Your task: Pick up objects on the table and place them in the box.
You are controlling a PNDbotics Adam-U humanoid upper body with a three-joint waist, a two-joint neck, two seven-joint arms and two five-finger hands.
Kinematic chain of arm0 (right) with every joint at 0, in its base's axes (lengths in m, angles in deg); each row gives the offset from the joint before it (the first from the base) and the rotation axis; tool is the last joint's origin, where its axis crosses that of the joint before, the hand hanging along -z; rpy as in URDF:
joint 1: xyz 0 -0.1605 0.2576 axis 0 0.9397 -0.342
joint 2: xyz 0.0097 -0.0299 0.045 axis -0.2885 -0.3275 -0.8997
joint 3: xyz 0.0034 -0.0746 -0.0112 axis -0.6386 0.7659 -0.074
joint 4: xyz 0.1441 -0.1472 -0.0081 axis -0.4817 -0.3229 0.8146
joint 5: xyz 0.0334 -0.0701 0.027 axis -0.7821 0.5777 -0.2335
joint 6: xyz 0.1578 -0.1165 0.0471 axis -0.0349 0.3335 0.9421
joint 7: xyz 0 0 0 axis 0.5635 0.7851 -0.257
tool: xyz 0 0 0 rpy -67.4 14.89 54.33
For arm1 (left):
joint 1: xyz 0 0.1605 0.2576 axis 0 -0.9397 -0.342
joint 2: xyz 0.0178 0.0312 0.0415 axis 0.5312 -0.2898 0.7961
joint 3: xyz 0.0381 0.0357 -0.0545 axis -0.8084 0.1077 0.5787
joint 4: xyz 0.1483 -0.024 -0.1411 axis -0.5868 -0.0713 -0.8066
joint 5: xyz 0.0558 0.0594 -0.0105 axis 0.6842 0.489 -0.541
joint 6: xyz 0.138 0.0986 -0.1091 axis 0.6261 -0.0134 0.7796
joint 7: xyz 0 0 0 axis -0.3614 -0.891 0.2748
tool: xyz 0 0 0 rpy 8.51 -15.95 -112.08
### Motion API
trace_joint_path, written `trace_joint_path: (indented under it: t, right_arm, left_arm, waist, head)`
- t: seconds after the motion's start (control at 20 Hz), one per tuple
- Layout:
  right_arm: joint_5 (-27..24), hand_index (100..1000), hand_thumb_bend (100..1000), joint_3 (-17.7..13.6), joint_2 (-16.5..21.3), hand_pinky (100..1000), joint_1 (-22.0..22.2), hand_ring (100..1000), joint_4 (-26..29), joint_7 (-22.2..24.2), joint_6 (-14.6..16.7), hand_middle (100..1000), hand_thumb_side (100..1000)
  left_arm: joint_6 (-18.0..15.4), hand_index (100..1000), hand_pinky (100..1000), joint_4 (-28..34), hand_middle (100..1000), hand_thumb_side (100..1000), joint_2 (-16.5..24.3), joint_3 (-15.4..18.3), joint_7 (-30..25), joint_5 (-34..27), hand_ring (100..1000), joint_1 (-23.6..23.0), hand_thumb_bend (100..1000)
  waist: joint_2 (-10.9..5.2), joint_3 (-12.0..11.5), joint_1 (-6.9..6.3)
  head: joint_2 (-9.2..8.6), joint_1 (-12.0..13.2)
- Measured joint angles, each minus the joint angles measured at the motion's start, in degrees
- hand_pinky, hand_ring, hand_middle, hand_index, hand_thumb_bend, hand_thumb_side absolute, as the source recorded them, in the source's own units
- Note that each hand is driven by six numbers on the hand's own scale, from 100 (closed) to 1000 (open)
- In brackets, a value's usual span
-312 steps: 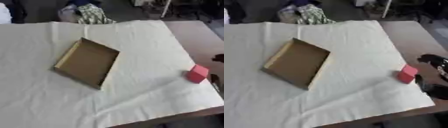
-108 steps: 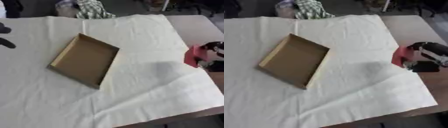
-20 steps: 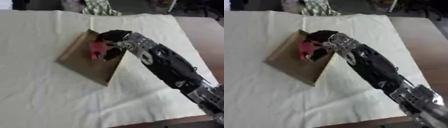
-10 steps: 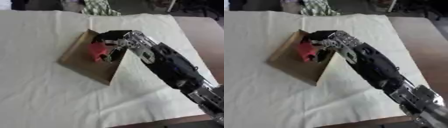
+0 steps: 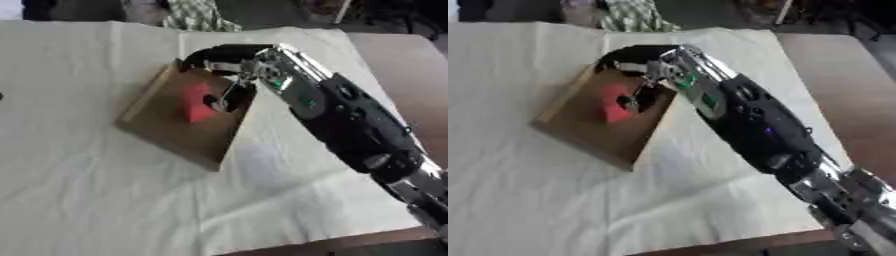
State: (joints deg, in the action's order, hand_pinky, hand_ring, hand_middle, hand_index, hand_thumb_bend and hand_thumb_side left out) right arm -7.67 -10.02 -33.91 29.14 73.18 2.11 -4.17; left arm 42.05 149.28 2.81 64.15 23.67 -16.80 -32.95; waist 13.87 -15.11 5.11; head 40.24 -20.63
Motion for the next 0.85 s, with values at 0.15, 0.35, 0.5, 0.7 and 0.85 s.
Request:
trace_joint_path:
  t: [0.15, 0.35, 0.5, 0.7, 0.85]
  right_arm:
    - [-2.9, 966, 100, -2.2, 2.9, 926, 1.3, 959, 6.3, -0.4, -0.4, 961, 532]
    - [-7.5, 949, 100, -5.8, 7.1, 922, 4.0, 944, 15.0, -1.5, -2.0, 951, 640]
    - [-10.9, 938, 100, -8.6, 9.7, 918, 6.5, 926, 20.5, -3.0, -3.5, 940, 658]
    - [-15.8, 915, 100, -11.8, 12.0, 911, 9.2, 891, 23.5, -6.7, -3.5, 921, 771]
    - [-20.2, 898, 100, -14.4, 13.4, 906, 11.9, 871, 23.9, -11.5, -1.4, 905, 832]
  left_arm:
    - [-0.1, 769, 550, 0.0, 681, 675, 0.0, 0.0, 0.2, 0.2, 709, -0.2, 100]
    - [-0.2, 769, 550, 0.0, 681, 673, 0.1, 0.2, 0.5, 0.3, 709, -0.3, 100]
    - [-0.3, 769, 550, 0.0, 682, 673, 0.1, 0.4, 0.9, 0.5, 709, -0.4, 100]
    - [-0.4, 769, 550, 0.0, 682, 672, 0.2, 0.6, 1.3, 0.7, 710, -0.7, 100]
    - [-0.5, 769, 550, 0.0, 683, 671, 0.7, 0.8, 1.9, 0.9, 711, -0.7, 100]
  waist:
    - [-0.43, 0.7, 0.19]
    - [-0.76, 1.5, 0.13]
    - [-0.99, 2.1, -0.14]
    - [-1.21, 2.9, -0.48]
    - [-1.28, 3.6, -0.85]
  head:
    - [0.36, 1.0]
    - [0.49, 2.7]
    - [0.54, 3.8]
    - [0.86, 5.0]
    - [0.97, 6.1]
